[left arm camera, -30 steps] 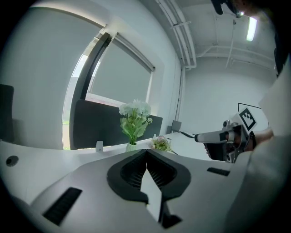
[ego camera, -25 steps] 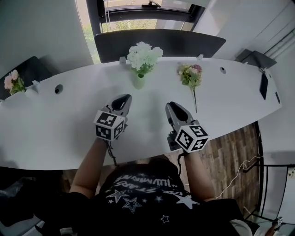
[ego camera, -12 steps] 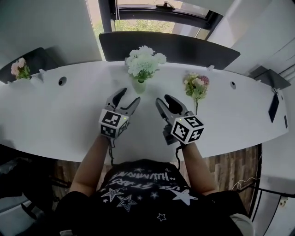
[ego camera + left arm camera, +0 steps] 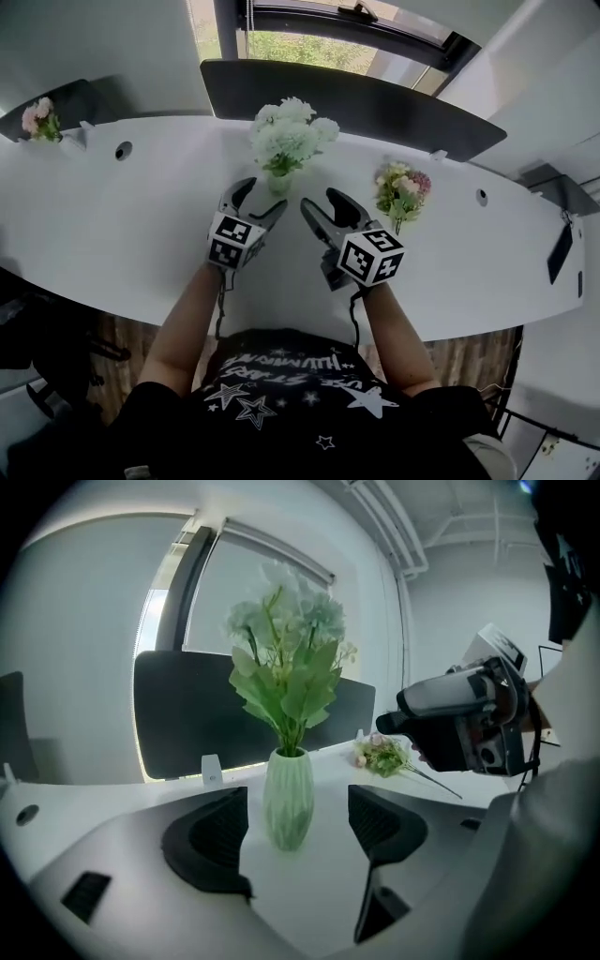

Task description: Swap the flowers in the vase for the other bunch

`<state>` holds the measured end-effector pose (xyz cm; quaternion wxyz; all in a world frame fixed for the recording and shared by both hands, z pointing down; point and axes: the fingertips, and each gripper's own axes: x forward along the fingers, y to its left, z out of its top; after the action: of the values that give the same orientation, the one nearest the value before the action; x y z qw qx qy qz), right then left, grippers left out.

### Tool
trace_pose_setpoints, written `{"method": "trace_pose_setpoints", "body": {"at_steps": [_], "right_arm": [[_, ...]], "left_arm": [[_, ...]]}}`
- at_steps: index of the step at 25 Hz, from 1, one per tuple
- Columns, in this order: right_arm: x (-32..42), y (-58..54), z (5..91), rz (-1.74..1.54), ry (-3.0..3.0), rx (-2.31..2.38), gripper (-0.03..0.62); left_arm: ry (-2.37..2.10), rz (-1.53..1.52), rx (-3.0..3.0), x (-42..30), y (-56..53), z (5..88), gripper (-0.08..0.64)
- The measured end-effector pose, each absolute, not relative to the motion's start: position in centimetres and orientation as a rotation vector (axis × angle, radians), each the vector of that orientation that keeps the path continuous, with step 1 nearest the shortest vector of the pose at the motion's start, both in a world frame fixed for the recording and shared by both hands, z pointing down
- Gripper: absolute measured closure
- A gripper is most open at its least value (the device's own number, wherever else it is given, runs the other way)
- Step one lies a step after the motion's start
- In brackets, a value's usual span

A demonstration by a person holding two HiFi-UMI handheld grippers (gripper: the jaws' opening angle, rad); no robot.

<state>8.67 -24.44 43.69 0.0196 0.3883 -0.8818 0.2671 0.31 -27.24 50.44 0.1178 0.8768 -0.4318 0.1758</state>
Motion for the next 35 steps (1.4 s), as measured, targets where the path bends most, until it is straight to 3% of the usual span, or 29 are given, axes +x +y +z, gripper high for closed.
{"method": "trace_pose_setpoints", "body": {"at_steps": [5, 22, 25, 35], "right_arm": [[8.2, -25.4, 44.7, 0.944, -2.744, 1.151, 0.328], [5.3, -29.9, 46.8, 0.869, -2.754, 0.980, 0.337], [4.0, -30.3, 46.5, 0.761, -2.774, 0.901, 0.349], [1.8, -30.7, 45.9, 0.621, -2.845, 0.770, 0.434]], "left_arm": [[-1.261, 0.540, 2.586, 1.0, -29.1, 51.6, 0.238], [-1.120, 0.511, 2.673, 2.5, -31.9, 53.6, 0.247], [-1.091, 0.528, 2.707, 2.7, -31.6, 53.3, 0.285], [-1.061, 0.502, 2.726, 2.8, -31.4, 53.4, 0.290]]}}
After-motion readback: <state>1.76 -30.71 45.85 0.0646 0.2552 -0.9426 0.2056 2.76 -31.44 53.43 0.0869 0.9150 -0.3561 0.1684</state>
